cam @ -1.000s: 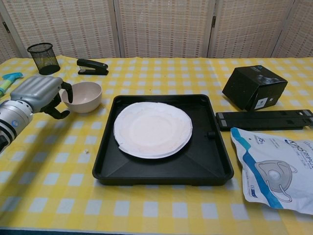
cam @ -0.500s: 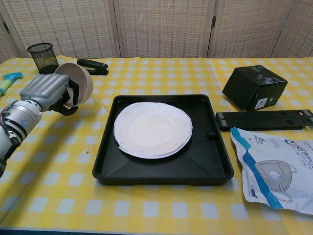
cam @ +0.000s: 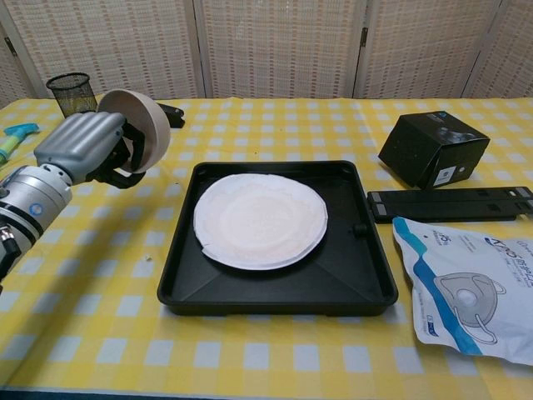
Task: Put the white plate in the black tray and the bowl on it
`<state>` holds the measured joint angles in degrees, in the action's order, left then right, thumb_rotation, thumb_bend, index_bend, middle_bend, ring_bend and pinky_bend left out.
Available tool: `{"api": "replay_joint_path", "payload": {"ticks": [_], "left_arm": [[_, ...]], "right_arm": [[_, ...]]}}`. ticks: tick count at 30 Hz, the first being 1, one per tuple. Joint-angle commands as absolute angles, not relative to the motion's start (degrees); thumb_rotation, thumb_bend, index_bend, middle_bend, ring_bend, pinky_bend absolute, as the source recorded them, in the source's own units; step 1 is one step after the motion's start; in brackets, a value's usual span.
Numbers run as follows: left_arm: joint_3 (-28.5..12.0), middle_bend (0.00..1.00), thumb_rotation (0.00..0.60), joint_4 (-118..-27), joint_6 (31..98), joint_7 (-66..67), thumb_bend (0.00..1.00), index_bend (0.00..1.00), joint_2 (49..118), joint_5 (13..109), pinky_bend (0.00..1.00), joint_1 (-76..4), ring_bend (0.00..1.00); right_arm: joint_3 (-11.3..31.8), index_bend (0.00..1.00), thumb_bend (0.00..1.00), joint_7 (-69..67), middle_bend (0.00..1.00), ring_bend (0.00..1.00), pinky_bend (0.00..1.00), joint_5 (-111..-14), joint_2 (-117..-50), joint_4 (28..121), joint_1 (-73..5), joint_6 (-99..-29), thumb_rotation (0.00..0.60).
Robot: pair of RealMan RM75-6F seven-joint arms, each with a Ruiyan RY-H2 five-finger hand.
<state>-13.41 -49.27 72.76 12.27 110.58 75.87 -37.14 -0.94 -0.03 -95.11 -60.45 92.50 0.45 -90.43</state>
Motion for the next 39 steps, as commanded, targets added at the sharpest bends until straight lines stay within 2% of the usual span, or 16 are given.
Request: {"api": "replay_joint_path", "payload": {"ticks": [1,9,21,29,39], "left_arm": [[-12.04,1.0,0.6,-60.52,77.06,18.62,0.47,0.72,105.62,77.81,1.0,-34.76,1.0],[-9.62,1.0,0.6,-80.6,80.67,29.52,0.47,0.72,98.53,79.02,1.0,-31.17,1.0],[-10.29,1.0,0.6,-97.84,76.96,46.89,0.47,0.72,97.85,71.61,1.0,-32.07,1.0],[-9.36,1.0,0.6,-99.08,73.86,52.77,0.47,0.72,101.22,67.35,1.0,-34.2,1.0],[-11.42,1.0,0.6,-93.24,69.65,57.0,0.48,0.72,104.95,61.84,1.0,-38.52,1.0]], "right_arm": [[-1.35,0.0,0.42,-0.48,0.0,0.0,0.0,-96.12,-60.32,92.39,0.43,-90.77,0.6],[-2.12,0.0,0.42,-1.1,0.0,0.0,0.0,-97.35,-60.08,92.25,-0.73,-88.76,0.6],[-3.81,0.0,0.42,-3.6,0.0,0.0,0.0,-101.58,-59.21,91.59,-0.13,-91.67,0.6],[-4.74,0.0,0.42,-4.48,0.0,0.0,0.0,-103.62,-59.08,90.78,0.4,-93.28,0.6],[-4.48,0.0,0.42,-4.63,0.0,0.0,0.0,-102.37,-59.06,90.65,0.32,-92.75,0.6]]}}
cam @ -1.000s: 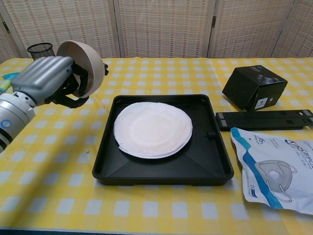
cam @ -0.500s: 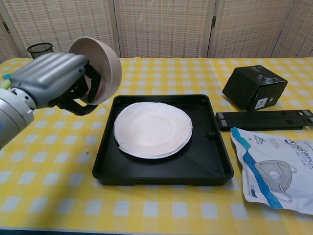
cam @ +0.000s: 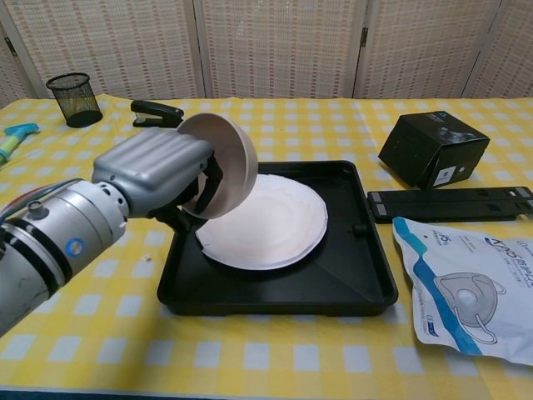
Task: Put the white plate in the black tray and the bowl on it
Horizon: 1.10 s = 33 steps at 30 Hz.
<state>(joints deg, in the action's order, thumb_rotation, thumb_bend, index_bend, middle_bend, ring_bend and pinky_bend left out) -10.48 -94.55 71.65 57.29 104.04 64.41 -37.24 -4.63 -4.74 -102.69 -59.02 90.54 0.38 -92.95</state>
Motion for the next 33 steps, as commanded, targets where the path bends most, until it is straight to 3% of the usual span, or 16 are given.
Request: {"api": "replay_joint_path", "payload": {"ticks": [1,14,33], "left_arm": [[-11.81,1.0,0.6,-92.48,68.96,56.94,0.48,0.72,105.23,61.13,1.0,-39.02,1.0],[-16.41,1.0,0.6,-79.08,59.64,53.53,0.48,0.73,107.55,52.73,1.0,-46.17,1.0],[-11.98,1.0,0.6,-76.98,60.97,52.55,0.48,0.73,110.96,54.28,1.0,-48.63,1.0]], "right_arm": [[-4.44,0.0,0.42,-4.48,0.0,0.0,0.0,-102.24,-59.07,90.73,0.29,-92.62,0.6],[-2.91,0.0,0.42,-4.51,0.0,0.0,0.0,-97.53,-58.85,91.58,-0.6,-89.59,0.6],[-3.18,0.0,0.42,-5.48,0.0,0.0,0.0,-97.97,-58.35,91.57,-0.36,-90.15,0.6]]}}
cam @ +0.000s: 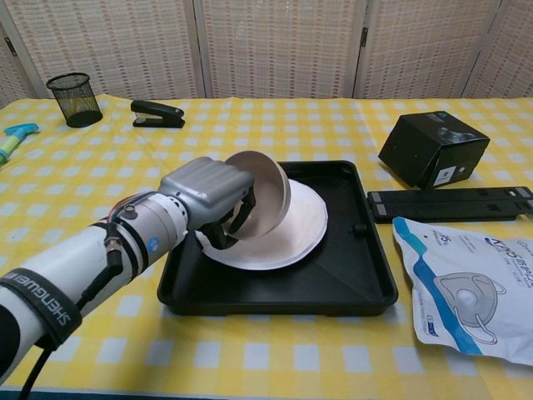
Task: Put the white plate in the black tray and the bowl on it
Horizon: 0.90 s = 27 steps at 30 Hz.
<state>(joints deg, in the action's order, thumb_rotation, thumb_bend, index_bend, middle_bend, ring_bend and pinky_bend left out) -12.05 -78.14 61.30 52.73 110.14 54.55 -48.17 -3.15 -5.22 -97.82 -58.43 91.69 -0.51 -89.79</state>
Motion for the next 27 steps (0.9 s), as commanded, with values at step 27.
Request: {"api": "replay_joint_path", "payload": {"ticks": [27], "left_arm": [[-10.7,1.0,0.6,-77.63,61.27,50.73,0.48,0.56,109.55,54.49,1.0,-49.16,1.0]], "right_arm": [[-3.02,0.0,0.42,-5.17,0.0,0.0,0.0,-97.8,-58.46,91.6,-0.17,-90.32,0.6]]}}
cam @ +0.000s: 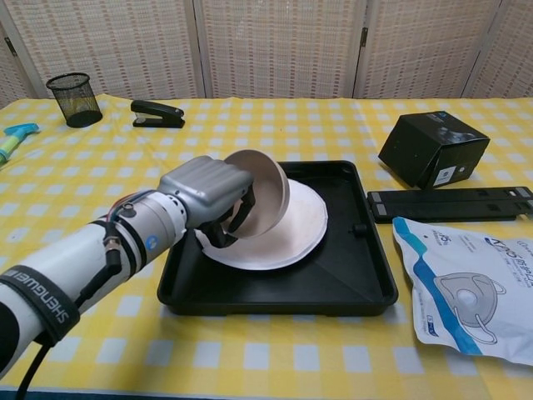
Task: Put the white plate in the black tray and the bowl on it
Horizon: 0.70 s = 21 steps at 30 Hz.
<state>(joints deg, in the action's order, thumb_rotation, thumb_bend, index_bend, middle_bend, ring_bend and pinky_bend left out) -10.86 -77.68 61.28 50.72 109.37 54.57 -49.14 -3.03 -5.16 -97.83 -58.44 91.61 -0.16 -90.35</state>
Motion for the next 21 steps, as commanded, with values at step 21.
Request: {"api": "replay_joint_path", "payload": {"ticks": [21], "left_arm": [[-10.79,1.0,0.6,-77.82,62.56,48.92,0.21,0.27,109.61,56.08,1.0,-49.08,1.0]], "right_arm": [[-2.98,0.0,0.42,-5.3,0.0,0.0,0.0,-97.55,-58.38,91.53,-0.55,-89.51,0.6]]}}
